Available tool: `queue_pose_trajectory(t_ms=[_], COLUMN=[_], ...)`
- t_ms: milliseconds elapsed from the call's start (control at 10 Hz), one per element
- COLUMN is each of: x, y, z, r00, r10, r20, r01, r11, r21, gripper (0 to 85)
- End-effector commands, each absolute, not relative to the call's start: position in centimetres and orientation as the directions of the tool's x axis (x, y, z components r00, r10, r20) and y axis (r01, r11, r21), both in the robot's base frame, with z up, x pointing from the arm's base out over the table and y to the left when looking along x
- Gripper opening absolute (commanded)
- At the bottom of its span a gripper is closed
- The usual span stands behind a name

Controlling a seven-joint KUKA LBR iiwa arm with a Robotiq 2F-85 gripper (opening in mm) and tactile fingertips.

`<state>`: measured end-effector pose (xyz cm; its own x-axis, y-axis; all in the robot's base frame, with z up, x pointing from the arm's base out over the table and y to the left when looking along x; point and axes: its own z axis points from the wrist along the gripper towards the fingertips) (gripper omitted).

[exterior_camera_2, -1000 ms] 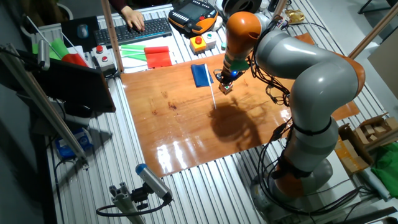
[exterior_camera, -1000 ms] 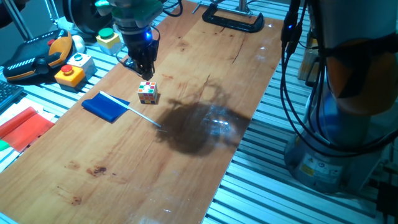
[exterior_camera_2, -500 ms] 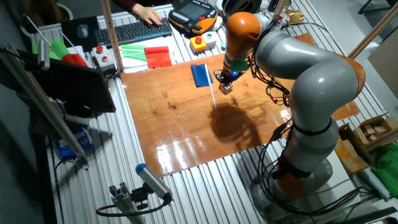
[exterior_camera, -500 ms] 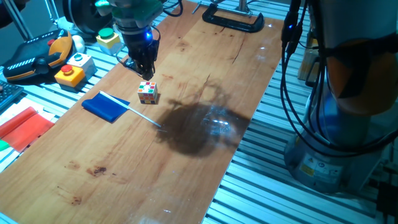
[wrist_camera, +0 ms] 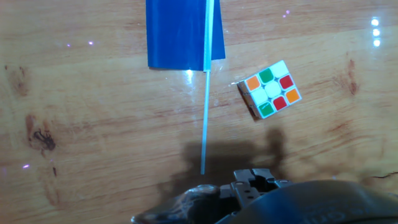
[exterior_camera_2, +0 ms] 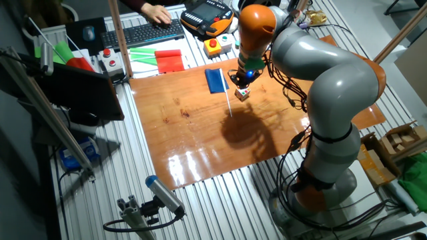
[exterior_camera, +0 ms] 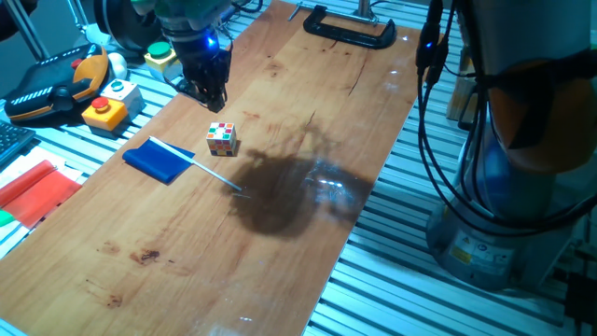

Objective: Wave the flag

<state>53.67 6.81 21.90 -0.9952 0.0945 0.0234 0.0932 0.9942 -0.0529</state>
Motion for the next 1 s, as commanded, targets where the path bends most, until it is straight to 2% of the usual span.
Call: queue_pose_trajectory(t_ms=[0,900], x=[53.7,53.6], y=[6.8,6.0], z=[21.8,20.4], r00=[-0.995,-0.997], r10=[0.096,0.073], r20=[0.026,0.007], r01=[0.094,0.073], r11=[0.994,0.996], r21=[-0.049,-0.044], gripper=[0.7,0.7])
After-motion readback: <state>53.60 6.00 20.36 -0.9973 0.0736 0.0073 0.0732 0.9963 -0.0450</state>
